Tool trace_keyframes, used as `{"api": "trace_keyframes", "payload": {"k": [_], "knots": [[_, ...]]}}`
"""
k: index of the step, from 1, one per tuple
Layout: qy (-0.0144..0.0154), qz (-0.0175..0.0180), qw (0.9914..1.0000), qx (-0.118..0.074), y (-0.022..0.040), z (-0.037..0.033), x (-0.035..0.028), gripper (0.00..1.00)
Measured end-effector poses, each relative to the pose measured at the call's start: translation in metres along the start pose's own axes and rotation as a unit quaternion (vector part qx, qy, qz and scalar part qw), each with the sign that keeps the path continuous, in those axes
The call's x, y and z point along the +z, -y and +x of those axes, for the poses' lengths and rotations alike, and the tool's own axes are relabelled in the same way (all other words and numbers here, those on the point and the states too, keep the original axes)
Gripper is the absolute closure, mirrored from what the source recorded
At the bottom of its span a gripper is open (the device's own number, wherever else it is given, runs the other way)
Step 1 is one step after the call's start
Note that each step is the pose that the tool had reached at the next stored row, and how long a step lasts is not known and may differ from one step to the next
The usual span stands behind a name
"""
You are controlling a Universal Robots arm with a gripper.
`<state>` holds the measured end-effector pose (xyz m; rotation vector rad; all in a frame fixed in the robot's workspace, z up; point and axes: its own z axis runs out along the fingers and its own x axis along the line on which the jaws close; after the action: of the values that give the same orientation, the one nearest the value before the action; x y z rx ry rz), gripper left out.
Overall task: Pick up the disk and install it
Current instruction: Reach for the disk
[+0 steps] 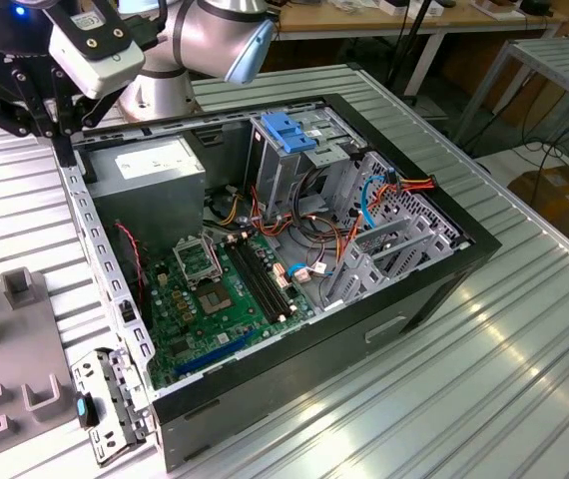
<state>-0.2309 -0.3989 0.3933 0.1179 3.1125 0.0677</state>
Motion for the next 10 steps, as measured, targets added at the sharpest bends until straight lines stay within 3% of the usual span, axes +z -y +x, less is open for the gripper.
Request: {"api": "trace_keyframes", "payload": {"k": [10], "knots": [[0.0,0.0,1.0,0.0,0.0006,0.008,-0.0003,0.89]]}}
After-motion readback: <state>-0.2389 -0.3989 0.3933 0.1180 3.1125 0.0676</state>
